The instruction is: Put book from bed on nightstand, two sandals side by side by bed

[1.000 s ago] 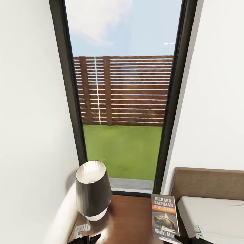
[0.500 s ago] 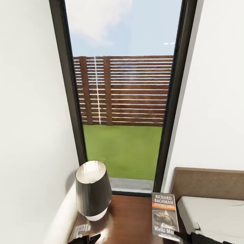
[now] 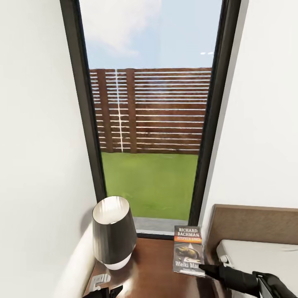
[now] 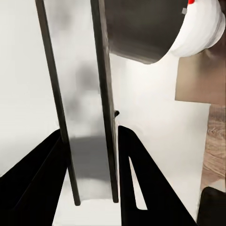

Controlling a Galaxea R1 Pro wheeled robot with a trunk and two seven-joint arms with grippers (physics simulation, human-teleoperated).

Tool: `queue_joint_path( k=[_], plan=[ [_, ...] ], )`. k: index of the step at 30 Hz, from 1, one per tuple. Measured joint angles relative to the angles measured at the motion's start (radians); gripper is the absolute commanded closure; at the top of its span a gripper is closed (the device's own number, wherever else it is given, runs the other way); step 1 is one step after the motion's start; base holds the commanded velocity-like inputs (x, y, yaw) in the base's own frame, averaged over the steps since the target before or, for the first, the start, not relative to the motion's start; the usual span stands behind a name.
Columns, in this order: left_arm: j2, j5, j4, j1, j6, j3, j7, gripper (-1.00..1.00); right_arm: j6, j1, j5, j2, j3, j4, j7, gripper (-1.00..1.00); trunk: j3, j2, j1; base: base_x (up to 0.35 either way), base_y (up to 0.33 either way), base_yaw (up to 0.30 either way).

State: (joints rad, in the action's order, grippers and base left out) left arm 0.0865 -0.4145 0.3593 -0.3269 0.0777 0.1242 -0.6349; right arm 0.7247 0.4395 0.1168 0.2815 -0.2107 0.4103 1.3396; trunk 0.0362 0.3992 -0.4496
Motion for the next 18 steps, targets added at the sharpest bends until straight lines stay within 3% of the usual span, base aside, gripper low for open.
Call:
queue_joint_path(
  k=[1, 6, 9, 12, 18],
  plan=[
    [0.0, 0.0, 0.0, 0.0, 0.0, 0.0, 0.0, -1.0, 0.012, 0.001, 0.0, -0.034, 0.0, 0.004, -0.001, 1.0, 0.0, 0.0, 0.0, 0.0, 0.0, 0.0],
    [0.001, 0.0, 0.001, 0.0, 0.0, 0.0, 0.001, -1.0, 0.022, 0.003, -0.001, -0.107, -0.001, 0.008, -0.004, 1.0, 0.0, 0.0, 0.0, 0.0, 0.0, 0.0],
    [0.0, 0.0, 0.003, 0.0, 0.0, 0.001, 0.0, -1.0, 0.023, 0.003, -0.002, -0.178, -0.001, 0.009, -0.01, 1.0, 0.0, 0.0, 0.0, 0.0, 0.0, 0.0],
    [0.0, 0.0, 0.003, 0.0, 0.0, 0.001, 0.0, -1.0, 0.022, 0.003, -0.004, -0.206, -0.002, 0.01, -0.032, 1.0, 0.0, 0.0, 0.0, 0.0, 0.0, 0.0],
    [0.0, 0.0, 0.004, 0.0, 0.0, 0.001, 0.0, -1.0, 0.021, 0.004, -0.002, -0.213, -0.007, 0.01, -0.045, 1.0, 0.0, 0.0, 0.0, 0.0, 0.0, 0.0]
  ],
)
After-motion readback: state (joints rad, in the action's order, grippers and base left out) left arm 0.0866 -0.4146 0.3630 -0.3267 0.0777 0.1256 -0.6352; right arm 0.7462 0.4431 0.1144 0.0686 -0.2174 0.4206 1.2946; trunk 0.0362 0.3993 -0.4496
